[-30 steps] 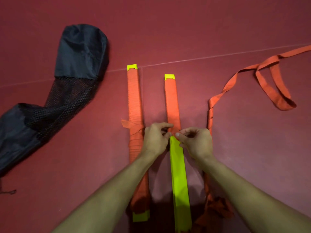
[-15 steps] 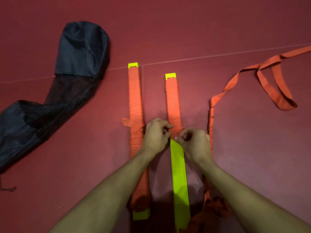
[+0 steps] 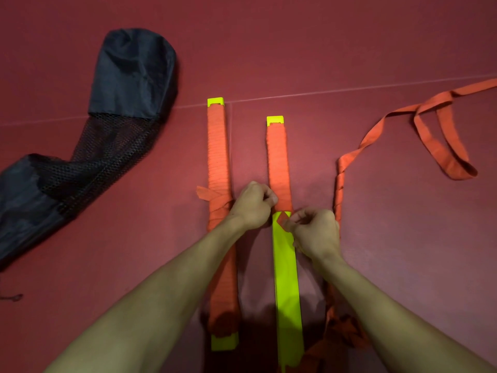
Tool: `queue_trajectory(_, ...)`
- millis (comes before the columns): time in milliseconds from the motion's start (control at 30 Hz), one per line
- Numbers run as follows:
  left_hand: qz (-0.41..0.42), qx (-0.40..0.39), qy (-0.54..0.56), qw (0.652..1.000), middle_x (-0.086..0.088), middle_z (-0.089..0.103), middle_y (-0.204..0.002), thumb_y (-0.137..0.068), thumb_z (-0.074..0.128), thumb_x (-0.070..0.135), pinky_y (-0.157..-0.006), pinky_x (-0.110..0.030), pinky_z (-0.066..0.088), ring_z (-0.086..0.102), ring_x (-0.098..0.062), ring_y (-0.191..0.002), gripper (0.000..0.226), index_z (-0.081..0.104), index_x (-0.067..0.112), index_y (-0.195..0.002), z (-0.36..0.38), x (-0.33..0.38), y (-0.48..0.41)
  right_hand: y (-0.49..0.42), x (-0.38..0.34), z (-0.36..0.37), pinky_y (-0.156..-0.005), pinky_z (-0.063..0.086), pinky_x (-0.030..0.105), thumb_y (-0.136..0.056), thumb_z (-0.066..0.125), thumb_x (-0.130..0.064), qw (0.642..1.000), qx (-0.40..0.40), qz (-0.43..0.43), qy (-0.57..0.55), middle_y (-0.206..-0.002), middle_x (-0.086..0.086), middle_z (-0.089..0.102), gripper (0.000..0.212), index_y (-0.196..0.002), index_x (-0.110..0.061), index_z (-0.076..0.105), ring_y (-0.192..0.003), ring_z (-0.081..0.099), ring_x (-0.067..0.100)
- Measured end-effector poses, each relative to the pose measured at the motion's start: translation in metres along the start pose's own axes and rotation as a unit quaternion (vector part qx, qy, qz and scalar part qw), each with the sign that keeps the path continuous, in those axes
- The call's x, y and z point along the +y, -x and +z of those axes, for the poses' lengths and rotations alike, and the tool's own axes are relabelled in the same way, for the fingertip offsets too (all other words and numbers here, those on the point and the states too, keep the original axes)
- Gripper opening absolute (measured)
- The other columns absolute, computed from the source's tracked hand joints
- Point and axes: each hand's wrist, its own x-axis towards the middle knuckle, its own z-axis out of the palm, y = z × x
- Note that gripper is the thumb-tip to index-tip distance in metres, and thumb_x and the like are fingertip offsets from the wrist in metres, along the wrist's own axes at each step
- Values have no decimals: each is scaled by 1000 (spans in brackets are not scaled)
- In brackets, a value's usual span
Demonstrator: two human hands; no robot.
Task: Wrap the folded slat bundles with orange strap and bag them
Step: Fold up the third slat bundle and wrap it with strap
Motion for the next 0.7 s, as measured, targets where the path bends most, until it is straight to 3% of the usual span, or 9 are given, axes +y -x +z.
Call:
queue_trajectory(167,-22,-29,19,999,8,53,-66,-99,57,8,-87,-45,56,57,-16,-76,25,59,15,-74,-3,0,-4,-1,-4,-1,-38,38,19,-74,83,-24,999,-24,14,-21,-45,-5,56,26,-60,-14,64,-37,53,15)
queue_trajectory(300,-20,-17,46,999,6,54,-65,-98,59,9,-85,-50,56,56,-18,-73,28,57,19,-72,0,-5,-3,-4,-6,4,-56,55,36,-72,85,-32,1000,-13,-4,7,-51,-6,58,31,-59,-17,61,-52,64,23)
queue_trajectory(400,-31,-10,66,997,6,57,-68,-97,61,12,-86,-51,56,57,-17,-74,27,58,22,-72,1,-8,-2,-8,-8,8,-64,57,40,-73,84,-32,1000,5,-21,16,-56,-7,62,29,-59,-20,61,-62,67,25)
queue_trajectory(533,-36,-28,87,995,5,56,-69,-98,58,7,-87,-46,58,56,-14,-69,29,58,22,-73,-2,-6,0,-6,-8,8,-62,52,32,-76,82,-30,998,11,-49,25,-58,-8,64,27,-61,-23,61,-55,63,12)
queue_trajectory(700,-7,-59,77,995,1,52,-70,-98,47,-7,-73,-32,53,51,-10,-67,40,58,23,-74,-9,-4,0,-4,-5,7,-62,58,43,-77,82,-26,999,-6,-32,-6,-59,-6,65,24,-64,-24,61,-55,64,16)
